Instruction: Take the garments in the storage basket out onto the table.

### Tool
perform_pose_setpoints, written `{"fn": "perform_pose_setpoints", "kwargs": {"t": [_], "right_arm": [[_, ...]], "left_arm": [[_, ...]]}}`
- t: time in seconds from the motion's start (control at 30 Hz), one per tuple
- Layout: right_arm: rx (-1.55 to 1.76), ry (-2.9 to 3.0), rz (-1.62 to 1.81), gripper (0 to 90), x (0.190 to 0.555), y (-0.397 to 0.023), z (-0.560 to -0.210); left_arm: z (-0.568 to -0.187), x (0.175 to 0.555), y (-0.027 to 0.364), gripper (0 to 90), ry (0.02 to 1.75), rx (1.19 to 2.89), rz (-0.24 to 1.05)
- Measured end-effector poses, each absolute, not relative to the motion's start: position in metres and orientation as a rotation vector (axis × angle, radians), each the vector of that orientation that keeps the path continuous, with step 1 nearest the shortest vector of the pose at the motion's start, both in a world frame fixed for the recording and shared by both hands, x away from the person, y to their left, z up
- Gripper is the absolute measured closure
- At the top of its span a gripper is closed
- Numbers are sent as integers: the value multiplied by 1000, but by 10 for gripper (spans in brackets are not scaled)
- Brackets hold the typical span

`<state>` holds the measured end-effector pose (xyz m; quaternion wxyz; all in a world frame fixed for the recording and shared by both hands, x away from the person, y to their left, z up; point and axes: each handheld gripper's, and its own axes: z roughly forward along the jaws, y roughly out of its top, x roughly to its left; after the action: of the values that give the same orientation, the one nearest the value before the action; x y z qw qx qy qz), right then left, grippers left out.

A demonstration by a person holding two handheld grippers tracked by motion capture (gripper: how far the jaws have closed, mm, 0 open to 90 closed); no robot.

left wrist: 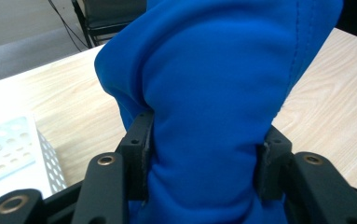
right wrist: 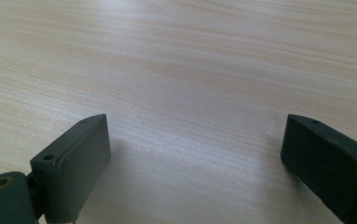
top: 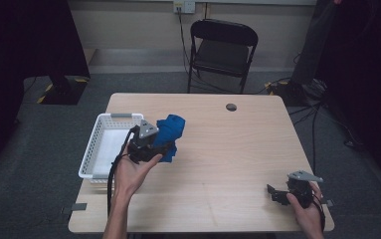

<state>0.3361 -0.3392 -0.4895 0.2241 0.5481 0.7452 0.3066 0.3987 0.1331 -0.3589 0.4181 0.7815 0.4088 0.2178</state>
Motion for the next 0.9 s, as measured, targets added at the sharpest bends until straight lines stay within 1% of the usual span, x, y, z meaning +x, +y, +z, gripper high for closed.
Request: {"fn": "perform_pose_setpoints", "kwargs": {"t": [0.23,0.33,0.6,0.67,0.9], "right_arm": [[1512,2057,846,72,336,-339,-489],[1512,2057,846,72,336,-339,-490],[1512,2057,846,72,336,-339,-489],[1512,2057,846,72,336,-339,-489],[1512,2057,846,72,336,-339,-490]], "left_arm": [[-362,400,127,504,1018,1965,534],[-364,401,123,504,996,1972,499],[-370,401,116,505,979,1980,499],[-373,402,116,505,977,1969,474],[-381,404,108,505,973,1975,462]]}}
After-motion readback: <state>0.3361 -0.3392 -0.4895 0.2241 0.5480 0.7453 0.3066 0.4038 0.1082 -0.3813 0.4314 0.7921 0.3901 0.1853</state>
